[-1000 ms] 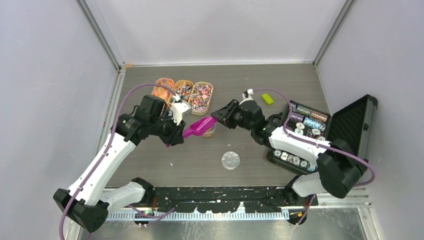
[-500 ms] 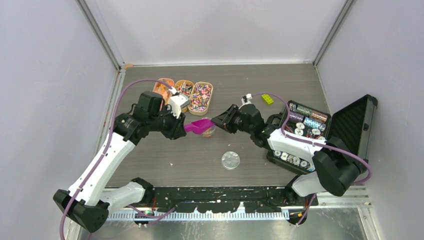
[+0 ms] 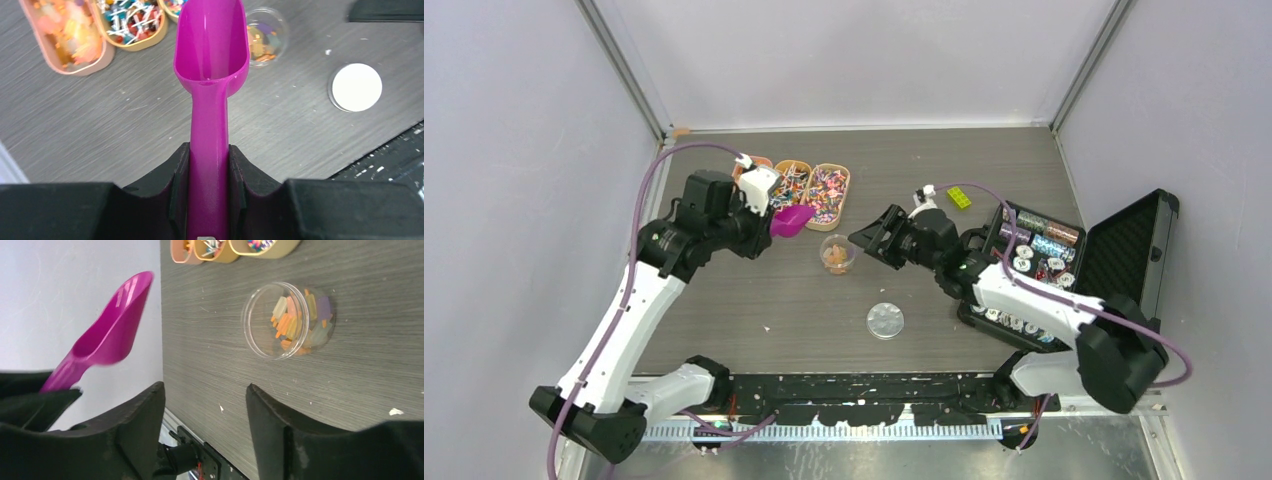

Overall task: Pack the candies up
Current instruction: Adjust the spatula.

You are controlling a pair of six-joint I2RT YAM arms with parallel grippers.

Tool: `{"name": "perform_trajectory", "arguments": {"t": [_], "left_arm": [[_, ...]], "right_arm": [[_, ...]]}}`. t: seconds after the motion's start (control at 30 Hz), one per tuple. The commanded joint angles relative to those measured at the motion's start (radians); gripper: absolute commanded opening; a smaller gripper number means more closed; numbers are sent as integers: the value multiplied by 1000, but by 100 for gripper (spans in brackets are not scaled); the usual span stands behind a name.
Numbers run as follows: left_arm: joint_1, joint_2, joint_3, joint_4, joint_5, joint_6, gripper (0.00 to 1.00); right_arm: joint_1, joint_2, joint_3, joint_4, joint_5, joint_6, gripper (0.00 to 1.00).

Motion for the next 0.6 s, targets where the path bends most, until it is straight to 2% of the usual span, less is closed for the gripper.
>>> {"name": "perform_trajectory", "arguments": {"t": [0.0,0.1,0.3,0.57], "left_arm": [[56,52,78,-63,-121,5,0],[124,105,121,-119,-159,28,0],[248,219,211,-186,-212,93,0],[291,404,342,-218,-341,131,0]], "right_arm": [[5,-159,-1,-79,67,-111,69],[6,-255,-6,-157,127,-168,75],[4,-427,5,-345,216,-288,76],[5,-499,48,-457,253,-372,76]]}}
